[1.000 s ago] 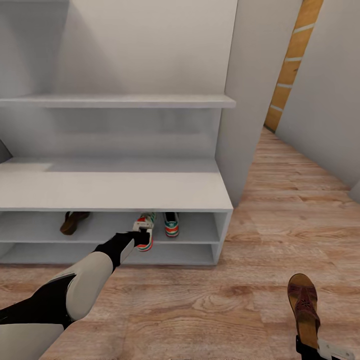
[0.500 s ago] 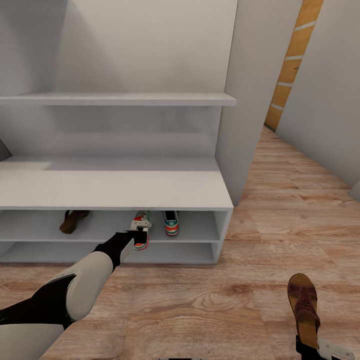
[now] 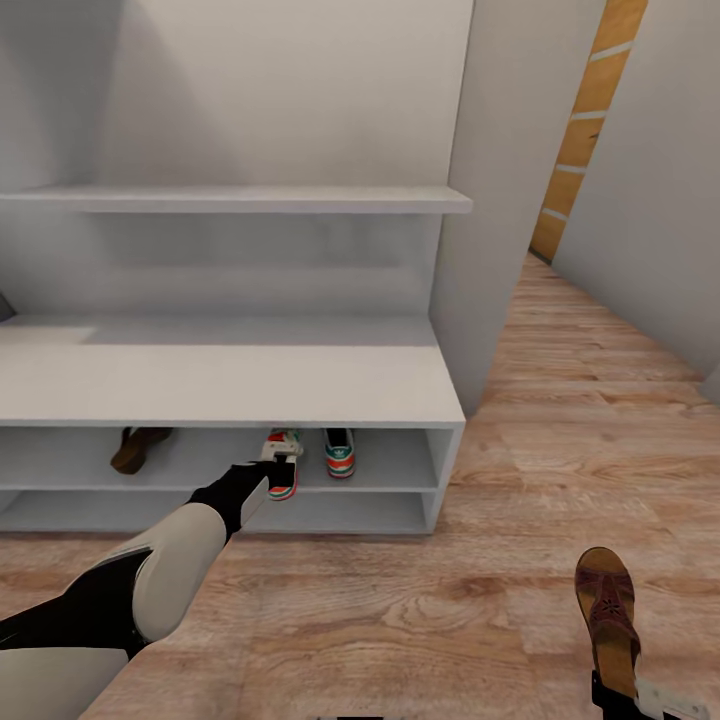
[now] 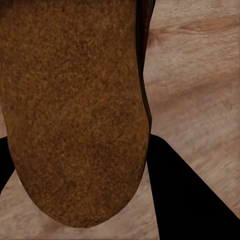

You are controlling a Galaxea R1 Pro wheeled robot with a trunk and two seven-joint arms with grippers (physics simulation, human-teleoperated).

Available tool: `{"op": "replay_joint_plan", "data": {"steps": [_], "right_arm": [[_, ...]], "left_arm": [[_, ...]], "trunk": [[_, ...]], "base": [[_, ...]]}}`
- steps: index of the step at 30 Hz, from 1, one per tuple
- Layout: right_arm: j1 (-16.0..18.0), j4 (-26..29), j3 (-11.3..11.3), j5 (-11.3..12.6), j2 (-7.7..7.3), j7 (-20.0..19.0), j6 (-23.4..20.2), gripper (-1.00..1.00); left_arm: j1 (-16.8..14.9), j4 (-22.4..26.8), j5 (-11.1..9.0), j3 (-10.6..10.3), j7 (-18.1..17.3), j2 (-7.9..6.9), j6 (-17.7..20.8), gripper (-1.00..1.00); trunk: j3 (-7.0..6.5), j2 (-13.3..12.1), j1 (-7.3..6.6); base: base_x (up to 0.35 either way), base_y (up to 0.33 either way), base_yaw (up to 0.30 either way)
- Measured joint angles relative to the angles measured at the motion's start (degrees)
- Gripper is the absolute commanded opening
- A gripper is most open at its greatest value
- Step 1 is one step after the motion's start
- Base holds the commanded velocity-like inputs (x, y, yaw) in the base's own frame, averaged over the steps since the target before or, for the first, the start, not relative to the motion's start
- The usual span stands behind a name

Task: Pick up the two gym shoes and the two sandals from the corridor floor and place them onto the hallstand (shoe rack) in the corridor, making sure they are on the rack and not on the floor. Arrange them so the two gym shoes are next to each other and the two sandals are next to each other.

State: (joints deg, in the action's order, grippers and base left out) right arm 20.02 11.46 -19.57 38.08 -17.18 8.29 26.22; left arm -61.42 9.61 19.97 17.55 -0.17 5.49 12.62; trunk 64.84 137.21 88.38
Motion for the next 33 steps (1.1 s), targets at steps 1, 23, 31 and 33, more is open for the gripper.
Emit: {"op": "replay_joint_plan", "data": {"steps": [1, 23, 31, 33], "right_arm": [[0.0, 0.0, 0.0, 0.0, -0.01, 0.0, 0.0, -1.0], [0.0, 0.0, 0.0, 0.0, -0.01, 0.0, 0.0, -1.0], [0.0, 0.0, 0.0, 0.0, -0.01, 0.0, 0.0, -1.0], [0.0, 0.0, 0.0, 0.0, 0.0, 0.0, 0.0, -1.0]], "left_arm": [[0.0, 0.0, 0.0, 0.0, 0.0, 0.0, 0.0, -1.0], [0.0, 0.0, 0.0, 0.0, 0.0, 0.0, 0.0, -1.0], [0.0, 0.0, 0.0, 0.0, 0.0, 0.0, 0.0, -1.0], [0.0, 0.0, 0.0, 0.0, 0.0, 0.0, 0.0, -1.0]], "trunk": [[0.0, 0.0, 0.0], [0.0, 0.0, 0.01], [0.0, 0.0, 0.01], [0.0, 0.0, 0.01]], "base": [[0.163, -0.124, 0.0], [0.06, -0.037, 0.0], [0.062, 0.0, 0.0], [0.016, 0.0, 0.0]]}}
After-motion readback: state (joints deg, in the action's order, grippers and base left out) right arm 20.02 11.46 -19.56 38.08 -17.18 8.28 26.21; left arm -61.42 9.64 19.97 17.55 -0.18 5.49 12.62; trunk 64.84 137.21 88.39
